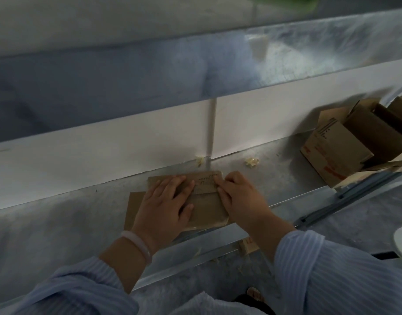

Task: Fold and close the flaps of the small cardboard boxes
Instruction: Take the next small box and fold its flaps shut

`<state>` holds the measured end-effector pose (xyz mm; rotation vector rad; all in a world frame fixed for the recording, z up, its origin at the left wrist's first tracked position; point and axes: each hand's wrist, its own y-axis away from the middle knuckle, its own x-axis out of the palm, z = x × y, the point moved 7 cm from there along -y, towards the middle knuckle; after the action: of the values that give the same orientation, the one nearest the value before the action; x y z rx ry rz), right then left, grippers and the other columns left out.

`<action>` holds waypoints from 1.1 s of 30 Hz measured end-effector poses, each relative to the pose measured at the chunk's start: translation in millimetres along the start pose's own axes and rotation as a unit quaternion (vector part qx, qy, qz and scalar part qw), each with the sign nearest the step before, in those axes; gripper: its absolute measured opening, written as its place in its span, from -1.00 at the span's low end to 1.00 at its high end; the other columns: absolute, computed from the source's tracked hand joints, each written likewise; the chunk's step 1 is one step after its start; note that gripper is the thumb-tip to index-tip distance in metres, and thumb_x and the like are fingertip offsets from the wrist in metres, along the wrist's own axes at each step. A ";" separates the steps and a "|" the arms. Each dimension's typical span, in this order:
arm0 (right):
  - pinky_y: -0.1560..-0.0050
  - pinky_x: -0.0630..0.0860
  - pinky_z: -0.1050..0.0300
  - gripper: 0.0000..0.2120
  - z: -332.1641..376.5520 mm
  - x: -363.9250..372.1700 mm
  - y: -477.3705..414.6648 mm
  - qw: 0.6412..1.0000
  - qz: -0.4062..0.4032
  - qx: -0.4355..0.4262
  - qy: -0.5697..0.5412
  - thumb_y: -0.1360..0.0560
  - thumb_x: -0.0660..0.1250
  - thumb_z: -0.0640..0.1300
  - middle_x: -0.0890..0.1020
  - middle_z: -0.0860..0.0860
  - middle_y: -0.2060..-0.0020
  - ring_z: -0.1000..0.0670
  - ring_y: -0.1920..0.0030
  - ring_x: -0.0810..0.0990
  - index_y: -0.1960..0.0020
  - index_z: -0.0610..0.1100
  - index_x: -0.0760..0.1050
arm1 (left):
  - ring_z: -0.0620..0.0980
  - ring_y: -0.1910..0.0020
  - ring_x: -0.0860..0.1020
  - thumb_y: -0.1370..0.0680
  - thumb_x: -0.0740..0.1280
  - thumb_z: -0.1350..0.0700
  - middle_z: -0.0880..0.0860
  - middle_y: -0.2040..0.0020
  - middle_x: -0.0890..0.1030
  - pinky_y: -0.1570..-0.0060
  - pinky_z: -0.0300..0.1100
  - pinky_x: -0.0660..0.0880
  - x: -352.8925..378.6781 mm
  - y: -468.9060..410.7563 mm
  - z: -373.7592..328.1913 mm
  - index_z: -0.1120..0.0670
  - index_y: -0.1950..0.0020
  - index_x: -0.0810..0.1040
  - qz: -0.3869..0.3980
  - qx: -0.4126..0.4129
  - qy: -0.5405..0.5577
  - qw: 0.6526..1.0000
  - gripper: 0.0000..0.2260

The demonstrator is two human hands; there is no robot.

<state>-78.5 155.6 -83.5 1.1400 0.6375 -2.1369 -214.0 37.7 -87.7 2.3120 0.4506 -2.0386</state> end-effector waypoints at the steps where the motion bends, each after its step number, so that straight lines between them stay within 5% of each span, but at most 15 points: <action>1: 0.05 0.53 0.09 -0.63 -1.8 -0.8 0.7 1.000 -0.004 0.001 -0.012 -0.56 0.16 0.04 0.53 -0.07 0.02 -0.09 0.06 0.55 -0.23 -0.08 0.59 | 0.05 -0.34 0.38 -0.56 0.08 -0.15 0.03 -0.37 0.43 -0.35 0.05 0.32 -0.1 0.0 0.0 -0.03 -0.41 0.41 0.001 0.000 0.001 1.000 -0.54; 7: 0.07 0.45 0.35 -0.90 -19.2 -10.3 -7.5 0.982 -0.017 0.144 -0.123 -0.45 0.45 -0.08 0.62 0.12 0.17 0.15 0.16 0.54 0.04 -0.03 0.68 | 0.05 -0.34 0.38 -0.57 0.10 -0.14 0.02 -0.37 0.43 -0.35 0.06 0.32 0.1 0.4 -0.6 -0.03 -0.41 0.41 -0.002 0.003 0.003 1.000 -0.55; 10: 0.07 0.61 0.15 -0.95 -41.8 -8.8 -5.1 0.923 -0.036 0.264 -0.279 -0.45 0.46 -0.14 0.68 0.10 0.28 0.06 0.24 0.67 0.14 0.00 0.63 | 0.04 -0.35 0.38 -0.57 0.09 -0.15 0.02 -0.38 0.42 -0.35 0.07 0.33 0.1 0.2 -0.1 -0.03 -0.42 0.40 -0.001 0.001 0.002 1.000 -0.54; 13: 0.10 0.66 0.03 -0.82 -58.5 -5.3 -3.4 0.888 -0.055 0.315 -0.330 -0.45 0.46 -0.18 0.70 0.00 0.23 0.03 0.29 0.70 -0.05 -0.07 0.60 | 0.04 -0.36 0.36 -0.57 0.09 -0.15 0.01 -0.39 0.40 -0.33 0.09 0.34 1.6 -0.1 0.2 -0.03 -0.44 0.37 0.006 0.003 0.002 1.000 -0.54; 18: -0.13 0.57 0.06 -0.78 -61.2 4.7 -14.3 0.921 -0.017 0.305 -0.242 -0.57 0.28 -0.16 0.68 0.05 0.01 0.05 0.07 0.62 -0.15 -0.01 0.63 | 0.04 -0.36 0.37 -0.57 0.09 -0.15 0.02 -0.38 0.41 -0.34 0.08 0.34 0.9 0.5 -0.3 -0.02 -0.43 0.37 0.003 0.005 -0.005 1.000 -0.53; 21: -0.08 0.53 0.16 -0.81 -59.6 -6.5 -22.1 0.938 -0.037 0.287 -0.190 -0.54 0.35 -0.11 0.68 0.06 0.03 0.08 0.09 0.59 -0.13 -0.02 0.62 | 0.05 -0.35 0.38 -0.57 0.09 -0.15 0.02 -0.37 0.42 -0.33 0.08 0.35 -1.0 0.5 -1.0 -0.02 -0.42 0.39 -0.004 0.006 -0.003 1.000 -0.53; 26: 0.14 0.64 0.10 -0.86 -68.5 -16.1 -28.2 0.915 -0.087 0.292 -0.265 -0.46 0.44 -0.15 0.66 0.06 0.25 0.08 0.27 0.68 -0.01 -0.05 0.55 | 0.06 -0.33 0.39 -0.56 0.10 -0.14 0.03 -0.37 0.44 -0.33 0.07 0.35 -1.2 0.4 -1.0 -0.02 -0.41 0.41 -0.006 0.005 -0.004 1.000 -0.54; 33: -0.03 0.62 0.05 -0.82 -49.1 4.1 -35.9 0.930 0.009 0.244 -0.273 -0.58 0.26 -0.17 0.68 0.06 0.15 0.07 0.11 0.66 -0.07 -0.07 0.63 | 0.04 -0.35 0.37 -0.56 0.09 -0.16 0.02 -0.38 0.42 -0.34 0.07 0.35 -0.2 0.7 0.0 -0.03 -0.42 0.39 0.001 -0.002 -0.004 1.000 -0.53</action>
<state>-79.0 211.6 -107.6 0.7032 -0.1687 -2.5148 -213.8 37.1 -87.5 2.2997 0.4514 -2.0430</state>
